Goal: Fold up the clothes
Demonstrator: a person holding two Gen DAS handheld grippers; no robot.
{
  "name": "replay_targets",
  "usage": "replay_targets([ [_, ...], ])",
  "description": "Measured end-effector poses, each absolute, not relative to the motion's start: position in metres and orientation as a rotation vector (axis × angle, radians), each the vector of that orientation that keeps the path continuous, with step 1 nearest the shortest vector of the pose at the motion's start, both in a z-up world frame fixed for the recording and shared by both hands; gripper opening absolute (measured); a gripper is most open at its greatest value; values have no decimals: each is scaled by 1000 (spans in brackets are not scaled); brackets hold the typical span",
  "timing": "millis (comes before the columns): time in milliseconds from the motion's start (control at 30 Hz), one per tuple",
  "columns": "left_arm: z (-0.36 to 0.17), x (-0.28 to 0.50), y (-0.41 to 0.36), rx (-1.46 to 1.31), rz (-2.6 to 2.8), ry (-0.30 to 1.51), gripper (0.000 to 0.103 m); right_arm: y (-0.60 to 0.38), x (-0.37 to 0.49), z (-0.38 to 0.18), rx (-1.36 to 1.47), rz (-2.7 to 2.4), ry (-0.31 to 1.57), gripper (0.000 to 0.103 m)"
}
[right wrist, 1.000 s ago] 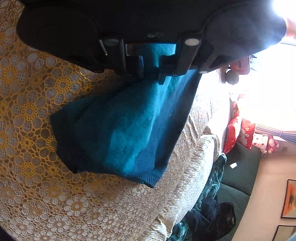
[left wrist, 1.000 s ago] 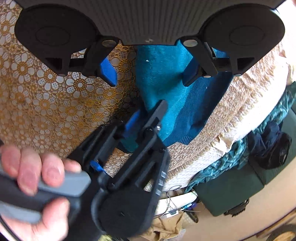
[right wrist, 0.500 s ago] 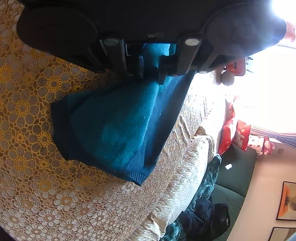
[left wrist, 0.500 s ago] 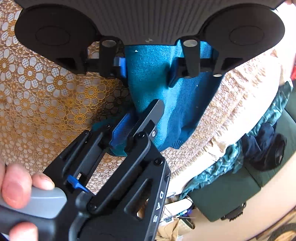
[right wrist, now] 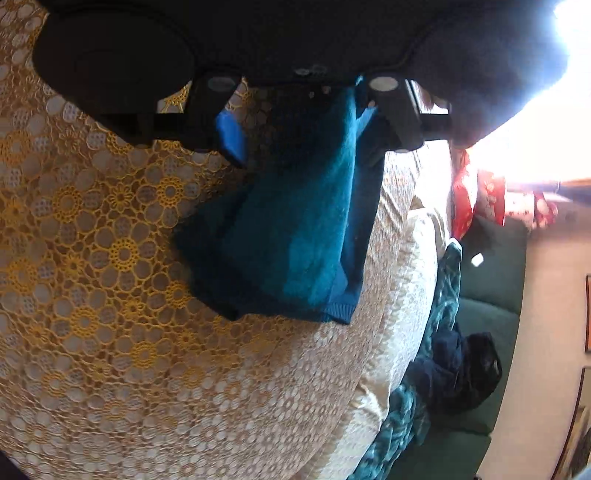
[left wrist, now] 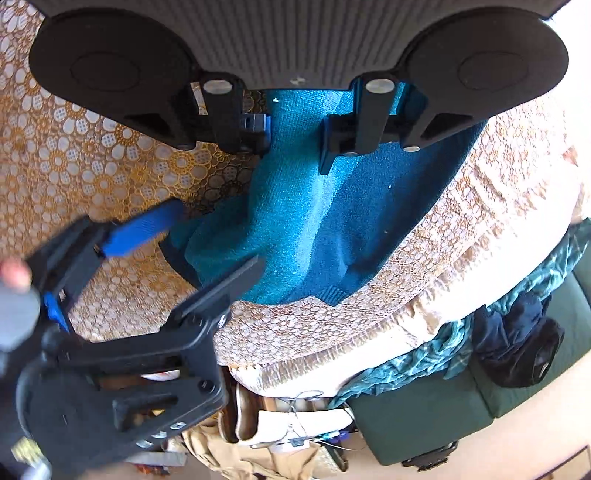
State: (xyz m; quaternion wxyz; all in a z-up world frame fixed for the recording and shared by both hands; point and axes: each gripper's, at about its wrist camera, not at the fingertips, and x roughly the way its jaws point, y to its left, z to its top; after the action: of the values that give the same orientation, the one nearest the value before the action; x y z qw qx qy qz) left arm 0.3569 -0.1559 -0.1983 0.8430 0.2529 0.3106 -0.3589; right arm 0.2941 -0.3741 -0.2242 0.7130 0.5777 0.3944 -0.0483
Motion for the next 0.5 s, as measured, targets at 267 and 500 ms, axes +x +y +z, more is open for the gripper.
replay_targets([
  [267, -190, 358, -149, 485, -755, 657, 21, -360, 315, -240, 1341, -142, 821, 103],
  [500, -189, 357, -148, 470, -763, 653, 21, -364, 344, -234, 1286, -195, 806, 103],
])
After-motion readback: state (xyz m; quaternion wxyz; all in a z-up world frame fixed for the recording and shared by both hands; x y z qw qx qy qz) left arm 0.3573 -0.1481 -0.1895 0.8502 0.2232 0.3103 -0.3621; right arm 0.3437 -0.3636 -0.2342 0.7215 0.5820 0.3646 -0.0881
